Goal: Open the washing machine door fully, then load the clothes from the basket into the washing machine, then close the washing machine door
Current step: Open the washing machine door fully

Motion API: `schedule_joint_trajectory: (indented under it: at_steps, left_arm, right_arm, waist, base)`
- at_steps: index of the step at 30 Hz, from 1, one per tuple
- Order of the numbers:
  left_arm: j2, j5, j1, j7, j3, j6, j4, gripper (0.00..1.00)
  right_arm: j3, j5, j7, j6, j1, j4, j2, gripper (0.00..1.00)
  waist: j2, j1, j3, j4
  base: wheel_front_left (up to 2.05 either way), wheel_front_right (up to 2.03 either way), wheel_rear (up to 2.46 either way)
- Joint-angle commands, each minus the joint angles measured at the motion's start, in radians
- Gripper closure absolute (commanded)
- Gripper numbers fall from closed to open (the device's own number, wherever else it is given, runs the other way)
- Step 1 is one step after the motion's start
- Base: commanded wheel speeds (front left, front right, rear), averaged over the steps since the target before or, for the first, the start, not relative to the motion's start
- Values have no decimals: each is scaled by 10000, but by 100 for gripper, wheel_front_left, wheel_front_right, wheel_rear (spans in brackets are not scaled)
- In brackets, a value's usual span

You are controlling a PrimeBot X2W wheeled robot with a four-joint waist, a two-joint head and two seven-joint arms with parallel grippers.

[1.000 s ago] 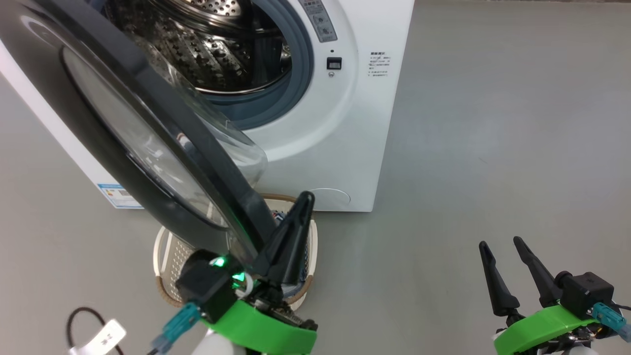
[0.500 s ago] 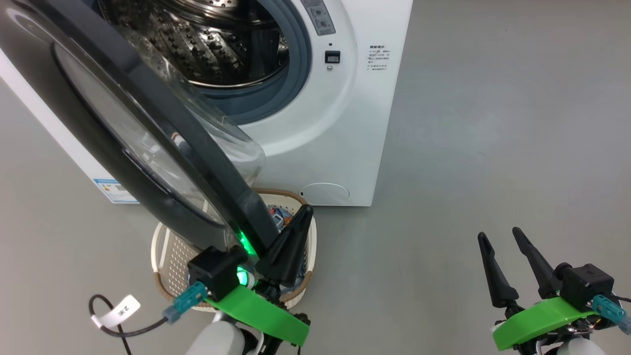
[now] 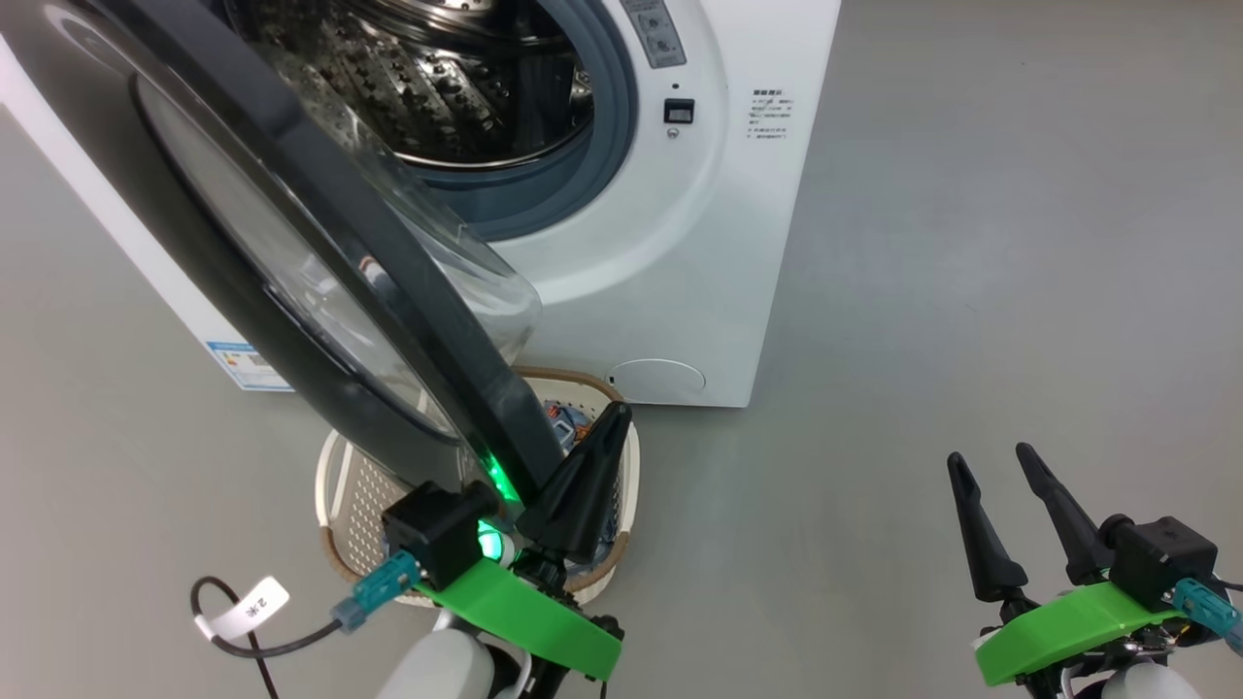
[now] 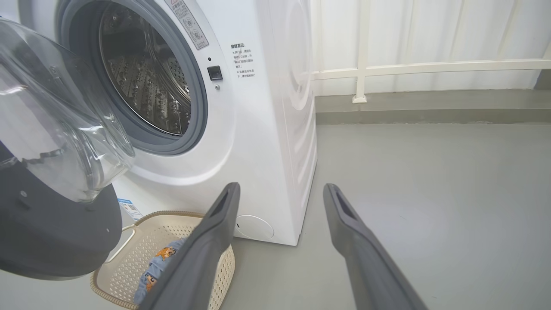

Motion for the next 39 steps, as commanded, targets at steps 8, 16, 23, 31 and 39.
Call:
schedule_joint_trajectory:
  at_steps: [8,16,23,31,39]
  left_arm:
    - [323,-35,84,-106,827,174,12,100]
    - [323,26,410,-106,965,174,-82,100]
    - [323,4,546,-106,1120,194,-30,100]
    - [323,45,717,-106,1298,211,-61,100]
    - [323,218,1086,-107,1502,275,-308,100]
  right_arm:
    - [19,-149,-122,46,-273,-318,-222,0]
    - [-11,-156,-122,46,-320,-356,-328,0]
    - [-2,-159,-122,46,-321,-393,-399,0]
    - [38,-138,-122,46,-380,-376,-500,0]
    - [59,-135,-122,46,-383,-380,-555,0]
  waist:
    - [-1,0,-70,358]
    - [-1,0,-84,831]
    - [-1,0,-177,1282]
    - [-1,0,-179,1844]
    - [-1,0,-232,2357]
  base:
    - [0,0,0]
    - [0,0,0]
    - [0,0,0]
    - [0,0,0]
    - [0,0,0]
